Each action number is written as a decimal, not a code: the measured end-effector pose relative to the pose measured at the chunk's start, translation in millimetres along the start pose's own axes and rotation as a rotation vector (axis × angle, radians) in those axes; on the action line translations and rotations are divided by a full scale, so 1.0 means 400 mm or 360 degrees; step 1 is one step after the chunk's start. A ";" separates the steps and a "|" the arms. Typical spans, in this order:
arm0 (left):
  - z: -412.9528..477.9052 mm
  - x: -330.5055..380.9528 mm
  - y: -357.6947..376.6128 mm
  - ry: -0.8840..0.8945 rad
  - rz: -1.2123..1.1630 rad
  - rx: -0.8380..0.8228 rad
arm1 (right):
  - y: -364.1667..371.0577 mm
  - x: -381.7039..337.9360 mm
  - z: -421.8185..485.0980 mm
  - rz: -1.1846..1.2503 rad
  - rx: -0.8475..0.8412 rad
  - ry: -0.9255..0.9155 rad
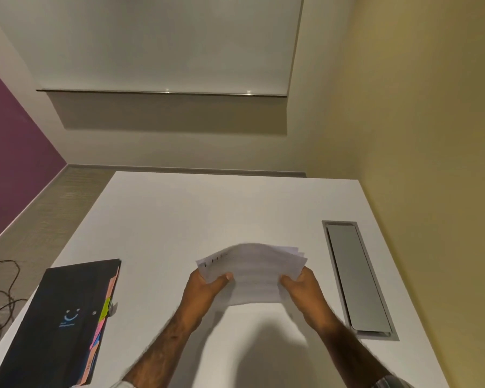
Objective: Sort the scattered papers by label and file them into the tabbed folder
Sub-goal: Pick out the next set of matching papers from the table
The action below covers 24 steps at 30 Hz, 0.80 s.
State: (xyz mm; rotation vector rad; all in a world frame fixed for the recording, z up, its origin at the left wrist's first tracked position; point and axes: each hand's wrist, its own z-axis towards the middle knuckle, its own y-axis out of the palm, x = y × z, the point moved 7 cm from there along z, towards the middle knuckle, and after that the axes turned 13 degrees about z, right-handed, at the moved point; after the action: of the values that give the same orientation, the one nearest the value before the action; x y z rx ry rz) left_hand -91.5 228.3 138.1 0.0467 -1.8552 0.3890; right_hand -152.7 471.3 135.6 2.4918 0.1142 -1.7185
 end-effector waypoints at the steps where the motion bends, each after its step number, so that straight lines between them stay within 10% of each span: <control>1: -0.001 -0.011 0.001 -0.0003 -0.0007 -0.0004 | -0.004 0.018 0.000 0.0023 -0.0039 0.0019; 24: -0.011 -0.098 0.051 -0.0188 -0.0025 -0.0163 | -0.017 0.099 -0.019 0.0149 0.0047 0.0067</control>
State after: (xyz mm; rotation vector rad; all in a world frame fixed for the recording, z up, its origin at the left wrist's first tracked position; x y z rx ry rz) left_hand -79.5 242.4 97.9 0.0145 -1.9876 0.2851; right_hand -132.5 478.9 100.7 2.5118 -0.0241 -1.6441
